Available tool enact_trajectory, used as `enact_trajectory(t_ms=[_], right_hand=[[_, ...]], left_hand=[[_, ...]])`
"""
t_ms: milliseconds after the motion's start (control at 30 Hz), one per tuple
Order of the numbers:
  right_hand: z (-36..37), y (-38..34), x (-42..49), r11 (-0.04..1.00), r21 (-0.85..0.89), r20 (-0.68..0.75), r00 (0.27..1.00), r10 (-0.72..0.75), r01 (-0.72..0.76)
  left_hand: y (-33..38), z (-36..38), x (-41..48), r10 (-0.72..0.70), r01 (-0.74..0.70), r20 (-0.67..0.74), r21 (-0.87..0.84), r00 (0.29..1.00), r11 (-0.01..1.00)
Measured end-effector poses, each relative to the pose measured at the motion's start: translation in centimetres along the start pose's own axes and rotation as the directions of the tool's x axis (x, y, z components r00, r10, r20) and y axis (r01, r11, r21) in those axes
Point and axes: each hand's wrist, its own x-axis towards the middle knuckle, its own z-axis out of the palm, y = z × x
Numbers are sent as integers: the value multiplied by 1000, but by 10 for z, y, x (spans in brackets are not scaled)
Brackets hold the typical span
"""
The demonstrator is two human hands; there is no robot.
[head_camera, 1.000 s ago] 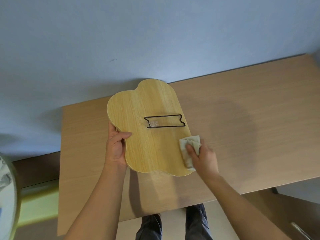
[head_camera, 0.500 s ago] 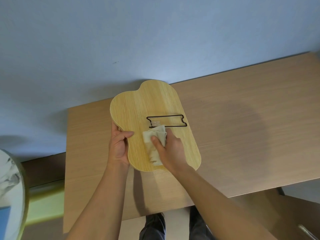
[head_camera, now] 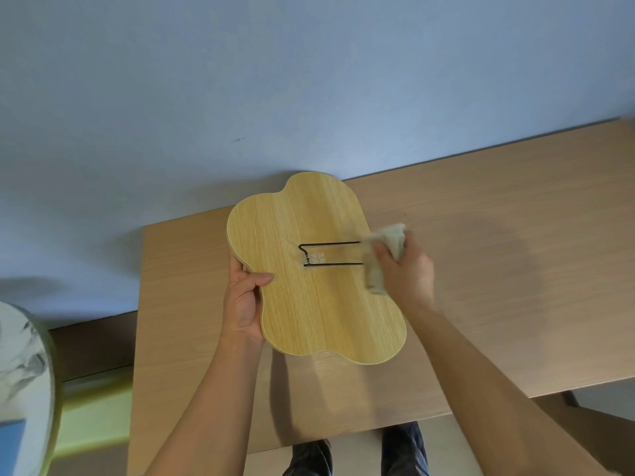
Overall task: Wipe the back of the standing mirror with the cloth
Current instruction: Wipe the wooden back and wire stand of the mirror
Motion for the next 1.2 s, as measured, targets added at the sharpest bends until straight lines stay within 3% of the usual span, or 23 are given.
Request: enact_trajectory(t_ms=[100,167,267,500,700,800,967,1067,1200], right_hand=[[25,-54,2,960,279,183,981,-58,4],[40,-67,0,950,310,242,964,-111,31],[50,-52,7,980,195,251,963,-98,49],[30,17,37,992,-118,90,995,-40,50],[15,27,56,929,-335,-1,987,-164,154],[8,0,50,979,-154,-62,988,-143,132],[36,-62,12,959,243,218,955,-200,146],[55,-65,4,952,235,210,947,-245,194],[50,-31,22,989,59,184,972,-146,137]], left_hand=[[0,0,0,-6,6,0,-2,1000,1000],[1,0,0,-5,5,9,-3,1000,1000],[1,1,-1,1,-1,24,-4,1000,1000],[0,-2,2,-4,4,21,-7,1000,1000],[1,-2,2,1,-1,19,6,1000,1000],[3,1,1,-1,1,11,10,1000,1000],[4,3,-1,-1,0,15,18,1000,1000],[4,4,-1,-4,4,21,13,1000,1000],[4,4,0,-6,6,11,19,1000,1000]])
